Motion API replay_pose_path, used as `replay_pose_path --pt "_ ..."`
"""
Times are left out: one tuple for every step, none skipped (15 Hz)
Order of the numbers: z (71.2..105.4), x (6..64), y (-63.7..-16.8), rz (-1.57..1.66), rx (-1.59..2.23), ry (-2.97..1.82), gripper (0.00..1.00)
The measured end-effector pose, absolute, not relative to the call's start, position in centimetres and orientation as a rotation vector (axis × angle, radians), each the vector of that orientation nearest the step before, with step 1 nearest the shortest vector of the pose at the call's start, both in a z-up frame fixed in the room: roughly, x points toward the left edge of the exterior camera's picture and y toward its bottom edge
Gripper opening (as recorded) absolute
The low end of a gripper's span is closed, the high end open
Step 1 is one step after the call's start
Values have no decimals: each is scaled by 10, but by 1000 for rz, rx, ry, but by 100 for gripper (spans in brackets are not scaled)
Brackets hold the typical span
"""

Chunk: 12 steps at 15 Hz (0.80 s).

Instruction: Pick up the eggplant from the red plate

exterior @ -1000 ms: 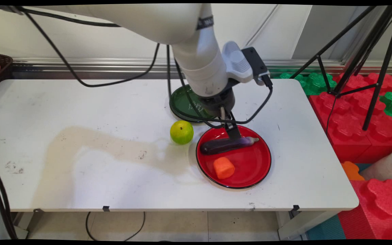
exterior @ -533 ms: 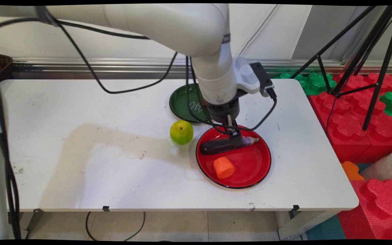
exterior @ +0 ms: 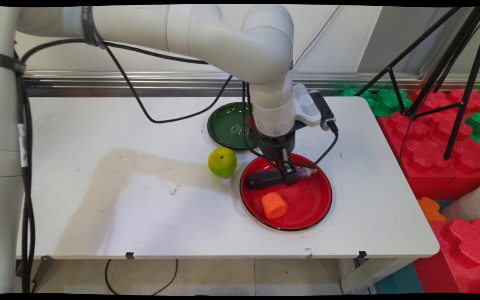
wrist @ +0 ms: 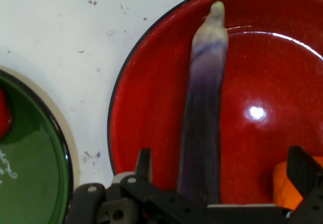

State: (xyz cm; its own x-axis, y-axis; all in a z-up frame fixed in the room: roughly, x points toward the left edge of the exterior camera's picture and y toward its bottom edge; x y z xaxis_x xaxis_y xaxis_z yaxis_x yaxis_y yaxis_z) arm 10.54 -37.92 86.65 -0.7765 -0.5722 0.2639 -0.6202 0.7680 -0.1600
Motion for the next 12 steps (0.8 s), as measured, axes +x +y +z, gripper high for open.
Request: replay_pose_path --pt "863 105 -381 348 944 -2767 100" --pt "858 104 -384 340 945 -2772 100" --pt "854 104 -386 333 945 -2775 100" --pt "850 104 -388 325 945 -2779 100" --pt "845 103 -391 316 944 -2782 100" --pt "840 103 -393 308 942 -2784 100" --pt "836 103 -395 303 939 -2784 100" --pt "833 102 -397 298 935 -2784 100" --pt "829 102 -399 294 933 -2782 100" --pt "827 102 -401 291 932 -2780 100" --pt "824 102 -403 288 931 -2778 100" --pt "822 102 -403 285 931 -2777 100"
